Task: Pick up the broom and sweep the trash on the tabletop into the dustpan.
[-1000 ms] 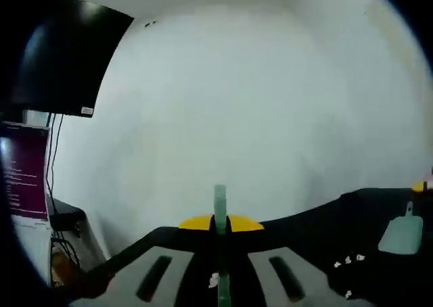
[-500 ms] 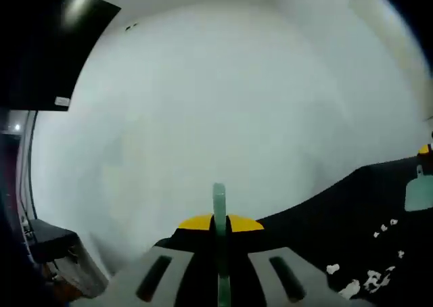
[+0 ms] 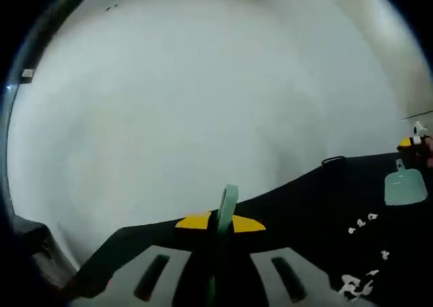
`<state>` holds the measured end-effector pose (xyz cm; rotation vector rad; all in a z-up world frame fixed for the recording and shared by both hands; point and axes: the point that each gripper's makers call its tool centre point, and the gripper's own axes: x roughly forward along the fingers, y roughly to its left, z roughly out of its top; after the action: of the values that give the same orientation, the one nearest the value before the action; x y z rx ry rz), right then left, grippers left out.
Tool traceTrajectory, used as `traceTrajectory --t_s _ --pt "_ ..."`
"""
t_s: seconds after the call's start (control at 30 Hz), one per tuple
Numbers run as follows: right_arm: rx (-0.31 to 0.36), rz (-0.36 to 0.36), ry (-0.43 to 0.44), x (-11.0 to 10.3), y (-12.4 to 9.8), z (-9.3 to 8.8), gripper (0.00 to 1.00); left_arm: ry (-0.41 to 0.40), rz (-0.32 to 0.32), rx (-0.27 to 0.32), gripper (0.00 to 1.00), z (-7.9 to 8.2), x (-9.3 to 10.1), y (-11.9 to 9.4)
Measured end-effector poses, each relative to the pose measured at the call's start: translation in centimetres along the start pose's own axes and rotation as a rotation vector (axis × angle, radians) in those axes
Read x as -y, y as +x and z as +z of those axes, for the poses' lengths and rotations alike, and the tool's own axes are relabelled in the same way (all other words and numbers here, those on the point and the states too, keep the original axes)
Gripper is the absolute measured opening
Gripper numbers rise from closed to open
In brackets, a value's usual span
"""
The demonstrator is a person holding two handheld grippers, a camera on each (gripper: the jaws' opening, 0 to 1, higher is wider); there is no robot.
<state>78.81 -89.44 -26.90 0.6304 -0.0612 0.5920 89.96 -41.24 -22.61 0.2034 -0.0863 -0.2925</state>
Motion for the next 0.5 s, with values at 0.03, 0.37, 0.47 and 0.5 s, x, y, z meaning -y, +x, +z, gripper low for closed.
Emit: traceTrajectory --t_s 0.03,0.37,0.47,0.5 --pt "-0.001 0.0 0.001 0.0 0.0 0.0 0.12 0.002 -0.01 0.012 0.06 0.4 0.7 -0.2" --pt "-0.001 0.001 0.001 0.0 0.0 0.0 0.12 -0.132 -0.117 0.118 0.04 4.6 7.3 -2.0" --pt "-0.002 0.001 0.002 0.0 0.1 -0.1 0.12 -0.105 -0.105 0.108 0.04 4.9 8.2 -2.3" --pt "-0.002 0.002 0.001 0.0 0.1 -0.1 0.12 -0.09 -0.1 0.107 0.04 5.0 8.4 -2.3"
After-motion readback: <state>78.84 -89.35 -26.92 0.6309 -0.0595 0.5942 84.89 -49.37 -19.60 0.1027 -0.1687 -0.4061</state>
